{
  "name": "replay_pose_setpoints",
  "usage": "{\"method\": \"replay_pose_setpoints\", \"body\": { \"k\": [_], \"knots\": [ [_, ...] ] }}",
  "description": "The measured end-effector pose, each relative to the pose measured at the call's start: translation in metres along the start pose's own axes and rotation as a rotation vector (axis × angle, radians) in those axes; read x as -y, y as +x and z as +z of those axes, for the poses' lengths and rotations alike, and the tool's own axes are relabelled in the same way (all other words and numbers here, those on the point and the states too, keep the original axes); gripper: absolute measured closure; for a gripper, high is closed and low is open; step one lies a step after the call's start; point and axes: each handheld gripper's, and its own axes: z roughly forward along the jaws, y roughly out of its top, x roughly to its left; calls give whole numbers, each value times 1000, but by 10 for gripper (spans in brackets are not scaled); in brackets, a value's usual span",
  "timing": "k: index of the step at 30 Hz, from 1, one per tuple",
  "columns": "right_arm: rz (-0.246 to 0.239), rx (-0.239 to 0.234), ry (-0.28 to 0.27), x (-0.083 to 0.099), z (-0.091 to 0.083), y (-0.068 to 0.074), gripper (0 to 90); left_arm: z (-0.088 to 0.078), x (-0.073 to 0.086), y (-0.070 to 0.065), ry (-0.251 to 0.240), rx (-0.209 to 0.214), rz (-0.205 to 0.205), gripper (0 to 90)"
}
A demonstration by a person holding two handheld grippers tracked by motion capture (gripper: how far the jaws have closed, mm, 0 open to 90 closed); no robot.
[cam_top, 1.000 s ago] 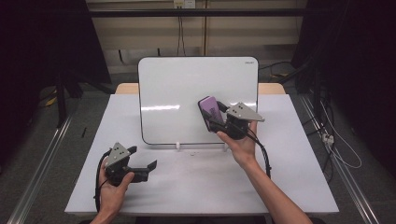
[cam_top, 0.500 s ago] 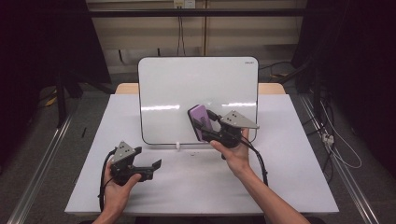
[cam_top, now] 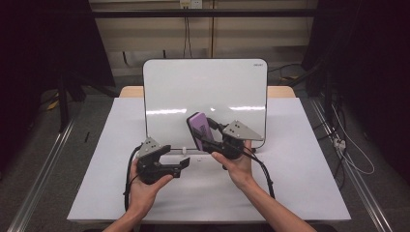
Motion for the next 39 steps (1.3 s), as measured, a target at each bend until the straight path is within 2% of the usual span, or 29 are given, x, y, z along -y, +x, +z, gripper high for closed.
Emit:
{"method": "replay_pose_setpoints", "body": {
  "k": [2, 7, 14, 18, 20, 22, 23, 28, 33, 36, 39],
  "knots": [
    [-1, 2, -2, 0, 0, 0, 416, 4, -3, -1, -5, 16, -17, 168],
    [-6, 1, 7, 3, 1, 1, 416, 9, -11, -4, -15, 39, -18, 208],
    [-7, -8, 17, 7, 4, 6, 416, 18, -17, -9, -17, 47, -20, 282],
    [-17, -17, 16, 7, 3, 7, 416, 20, -19, -8, -33, 58, -30, 370],
    [-13, -19, 15, 7, 3, 7, 416, 22, -19, -7, -26, 75, -32, 429],
    [-11, -21, 23, 8, 4, 8, 416, 23, -19, -7, -22, 84, -35, 451],
    [-16, -21, 22, 9, 4, 9, 416, 23, -19, -7, -23, 88, -35, 500],
    [-19, -28, 23, 10, 5, 11, 416, 23, -19, -7, -24, 83, -30, 586],
    [-22, -32, 28, 10, 5, 12, 415, 22, -18, -5, -18, 51, -8, 625],
    [-34, -36, 34, 11, 6, 13, 414, 21, -17, -6, -10, 18, 26, 636],
    [-36, -39, 45, 11, 5, 15, 412, 19, -17, -6, 0, 5, 51, 643]
  ]
}}
